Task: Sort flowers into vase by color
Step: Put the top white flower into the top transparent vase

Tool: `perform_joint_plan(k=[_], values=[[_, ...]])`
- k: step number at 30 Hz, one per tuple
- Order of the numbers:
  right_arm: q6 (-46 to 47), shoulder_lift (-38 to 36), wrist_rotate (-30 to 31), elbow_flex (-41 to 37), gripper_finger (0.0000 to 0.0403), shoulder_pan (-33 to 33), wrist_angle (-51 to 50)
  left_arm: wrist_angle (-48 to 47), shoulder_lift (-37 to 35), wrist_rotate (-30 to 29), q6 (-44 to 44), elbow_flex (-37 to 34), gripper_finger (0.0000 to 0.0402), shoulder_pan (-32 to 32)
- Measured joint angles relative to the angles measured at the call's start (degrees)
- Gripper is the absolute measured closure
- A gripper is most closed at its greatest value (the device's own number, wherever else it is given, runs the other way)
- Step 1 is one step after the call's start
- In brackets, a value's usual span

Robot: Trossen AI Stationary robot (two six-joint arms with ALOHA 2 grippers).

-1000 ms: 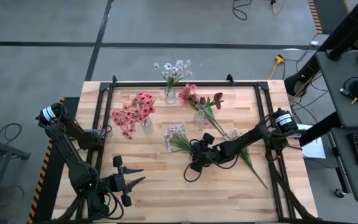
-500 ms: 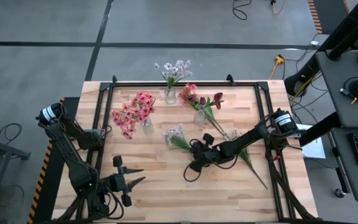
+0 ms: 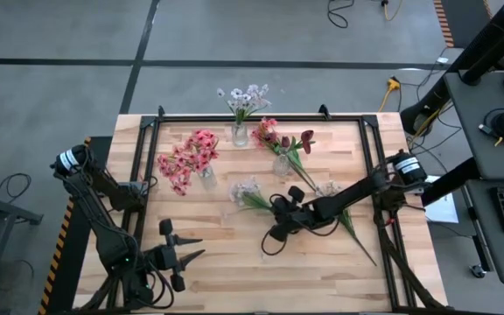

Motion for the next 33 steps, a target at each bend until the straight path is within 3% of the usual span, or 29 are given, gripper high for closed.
perform_joint_plan(k=[12,21,24,33], values=[[-0.29,-9.93,0.75,0.02,0.0380,4.06,-6.05,0.02,0.00,0.25,2.31,3.60,0.0290,0.01],[-0.65,-15.66,5.26,-2.46,0.0380,9.35,-6.82,0.08,0.02,0.29,4.96,7.70,0.0290,0.02],[-1.96,-17.99,5.63,-4.60,0.0380,11.26,-3.32,0.03,0.45,0.31,5.22,8.64,0.0290,0.00],[-15.42,-21.54,6.14,-10.23,0.0380,16.24,19.41,0.07,3.98,0.77,11.29,14.41,0.0290,0.07]])
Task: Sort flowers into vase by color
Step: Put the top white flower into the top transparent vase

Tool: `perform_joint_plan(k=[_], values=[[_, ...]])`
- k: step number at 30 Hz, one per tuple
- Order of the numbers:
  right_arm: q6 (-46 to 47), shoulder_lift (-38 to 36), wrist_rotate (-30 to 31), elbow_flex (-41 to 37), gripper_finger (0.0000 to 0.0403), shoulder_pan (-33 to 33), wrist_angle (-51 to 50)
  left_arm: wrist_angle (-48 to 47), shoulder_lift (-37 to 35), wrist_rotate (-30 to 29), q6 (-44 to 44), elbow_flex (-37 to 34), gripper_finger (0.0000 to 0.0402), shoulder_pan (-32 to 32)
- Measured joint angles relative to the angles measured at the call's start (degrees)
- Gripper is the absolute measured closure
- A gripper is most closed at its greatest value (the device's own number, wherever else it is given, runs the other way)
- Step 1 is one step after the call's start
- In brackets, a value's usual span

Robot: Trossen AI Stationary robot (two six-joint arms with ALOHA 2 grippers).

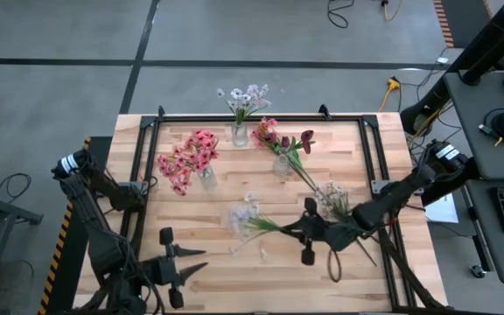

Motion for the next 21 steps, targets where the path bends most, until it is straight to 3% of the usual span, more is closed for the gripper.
perform_joint_plan(k=[6,12,17,21], values=[[-13.74,0.46,-0.38,-4.01,0.0380,1.23,22.38,0.09,5.82,0.11,8.16,6.12,0.0289,0.60],[-26.26,1.06,-9.92,-9.09,0.0380,1.16,47.78,-0.66,9.22,-3.65,10.19,10.28,0.0263,2.29],[-31.55,2.54,-16.09,-10.23,0.0380,1.18,57.71,-0.10,9.38,-3.50,10.21,9.77,0.0231,5.10],[-33.83,4.51,-16.66,-9.09,0.0380,1.03,60.77,5.09,9.55,1.61,12.53,7.70,0.0217,9.12]])
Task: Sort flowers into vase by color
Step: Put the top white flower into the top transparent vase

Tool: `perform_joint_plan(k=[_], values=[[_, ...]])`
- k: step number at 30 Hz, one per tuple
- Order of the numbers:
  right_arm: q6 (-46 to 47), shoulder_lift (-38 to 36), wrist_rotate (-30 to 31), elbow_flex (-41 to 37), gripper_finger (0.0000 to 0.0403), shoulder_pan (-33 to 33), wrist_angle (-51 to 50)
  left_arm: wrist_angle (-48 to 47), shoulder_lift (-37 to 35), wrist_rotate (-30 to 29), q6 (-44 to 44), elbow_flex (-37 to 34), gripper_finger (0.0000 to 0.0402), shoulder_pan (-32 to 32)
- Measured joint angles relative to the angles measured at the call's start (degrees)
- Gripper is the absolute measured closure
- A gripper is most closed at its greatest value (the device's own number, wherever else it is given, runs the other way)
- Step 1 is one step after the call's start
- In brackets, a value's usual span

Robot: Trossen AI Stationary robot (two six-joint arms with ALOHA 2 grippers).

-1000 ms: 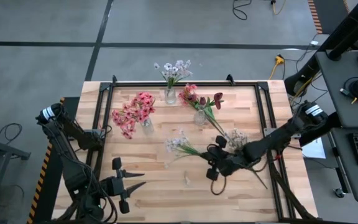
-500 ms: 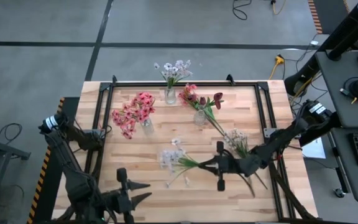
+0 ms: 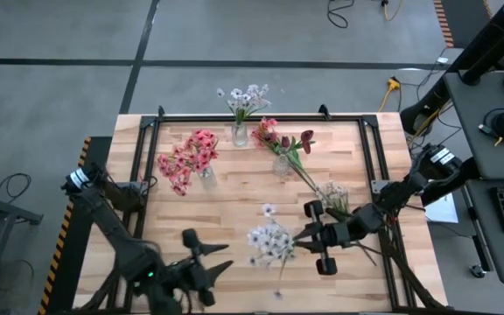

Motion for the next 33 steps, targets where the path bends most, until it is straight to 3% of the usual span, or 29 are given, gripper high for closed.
perform_joint_plan(k=[5,10,13,17,21,26,33], values=[[-1.83,3.25,-1.90,2.75,0.0380,-0.01,3.69,17.13,-0.05,10.27,12.83,-4.17,0.0216,4.75],[-3.51,7.69,-7.16,6.63,0.0380,0.00,8.21,36.60,-0.50,11.11,24.16,-8.53,0.0216,8.10],[-4.93,10.47,-8.50,9.61,0.0380,0.00,9.65,45.56,-0.61,15.89,28.52,-11.12,0.0216,9.75],[-5.92,13.15,-9.03,13.43,0.0380,-0.28,10.15,52.24,-0.59,24.59,29.14,-14.36,0.0216,11.77],[-5.82,14.87,-9.02,16.64,0.0380,-0.92,10.31,55.59,-0.59,24.93,29.05,-17.05,0.0216,13.30],[-5.83,16.05,-9.88,19.89,0.0381,-1.81,10.01,61.95,-0.59,29.62,29.15,-19.61,0.0216,14.38],[-5.13,18.20,-12.15,23.71,0.0381,-3.67,9.74,63.75,-0.59,35.74,28.64,-19.73,0.0216,15.70]])
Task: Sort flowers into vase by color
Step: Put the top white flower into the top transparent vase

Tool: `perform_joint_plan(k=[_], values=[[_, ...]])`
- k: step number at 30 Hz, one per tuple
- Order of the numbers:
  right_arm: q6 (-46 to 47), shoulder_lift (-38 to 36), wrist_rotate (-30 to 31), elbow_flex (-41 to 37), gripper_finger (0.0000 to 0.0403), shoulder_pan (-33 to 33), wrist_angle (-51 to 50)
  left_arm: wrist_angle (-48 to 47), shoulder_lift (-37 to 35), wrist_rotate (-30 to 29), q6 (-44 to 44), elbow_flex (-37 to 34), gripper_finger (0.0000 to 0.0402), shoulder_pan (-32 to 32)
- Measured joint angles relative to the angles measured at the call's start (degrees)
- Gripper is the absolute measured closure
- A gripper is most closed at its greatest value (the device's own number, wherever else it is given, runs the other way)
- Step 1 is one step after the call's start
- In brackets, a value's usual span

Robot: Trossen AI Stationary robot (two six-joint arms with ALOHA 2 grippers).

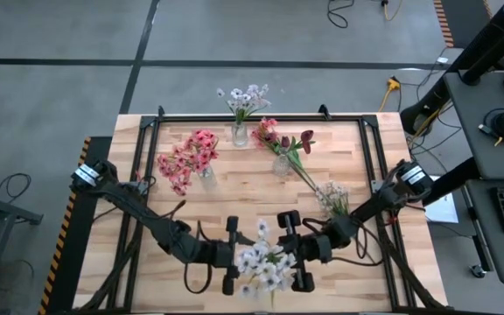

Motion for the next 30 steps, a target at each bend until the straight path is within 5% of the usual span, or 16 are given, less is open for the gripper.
perform_joint_plan(k=[12,22,30], values=[[-2.67,3.37,-0.98,3.71,0.0381,-1.80,0.22,-0.63,0.00,0.48,-2.56,0.00,0.0227,1.31],[-3.13,3.37,-0.89,3.65,0.0381,-1.73,0.42,-2.12,0.22,-2.46,-4.05,0.00,0.0384,1.27],[-1.90,3.34,5.86,3.63,0.0367,-1.69,0.43,-2.84,0.24,-3.39,-4.14,0.00,0.0398,1.14]])
